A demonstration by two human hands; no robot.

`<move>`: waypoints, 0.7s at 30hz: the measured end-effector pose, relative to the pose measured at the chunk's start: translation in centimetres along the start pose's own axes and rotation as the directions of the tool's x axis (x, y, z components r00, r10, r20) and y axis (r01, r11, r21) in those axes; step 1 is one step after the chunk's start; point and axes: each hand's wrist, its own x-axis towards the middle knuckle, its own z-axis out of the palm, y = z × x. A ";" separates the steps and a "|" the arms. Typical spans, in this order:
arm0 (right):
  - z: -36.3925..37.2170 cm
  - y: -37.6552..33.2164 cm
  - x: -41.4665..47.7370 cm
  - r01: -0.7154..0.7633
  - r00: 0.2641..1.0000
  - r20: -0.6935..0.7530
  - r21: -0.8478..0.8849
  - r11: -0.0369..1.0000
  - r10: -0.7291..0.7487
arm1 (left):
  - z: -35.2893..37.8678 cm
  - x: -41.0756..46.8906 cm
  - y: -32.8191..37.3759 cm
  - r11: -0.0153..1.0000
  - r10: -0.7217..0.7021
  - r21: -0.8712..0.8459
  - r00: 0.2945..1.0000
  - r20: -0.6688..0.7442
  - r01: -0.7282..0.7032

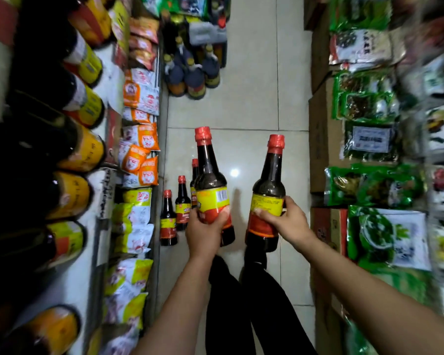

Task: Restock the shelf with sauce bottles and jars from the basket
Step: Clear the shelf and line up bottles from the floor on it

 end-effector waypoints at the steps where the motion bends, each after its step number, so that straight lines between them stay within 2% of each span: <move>1: -0.5 -0.8 -1.1 0.001 1.000 -0.004 0.006 1.000 -0.001 | -0.5 -0.7 1.1 1.000 0.002 -0.008 1.000 -0.001 -0.002; 5: -2.3 -4.3 -5.3 0.016 1.000 0.003 0.003 1.000 -0.016 | -2.3 -3.9 5.5 0.999 0.033 -0.042 0.999 -0.008 -0.033; 14: -6.9 -12.0 -14.8 0.160 0.987 0.045 -0.068 0.985 -0.157 | -7.6 -12.1 12.8 0.985 0.109 -0.146 0.989 0.103 -0.093; 21: -9.8 -16.3 -20.0 0.283 0.958 0.050 -0.014 0.959 -0.282 | -12.3 -17.0 15.9 0.959 0.226 -0.191 0.972 0.060 -0.211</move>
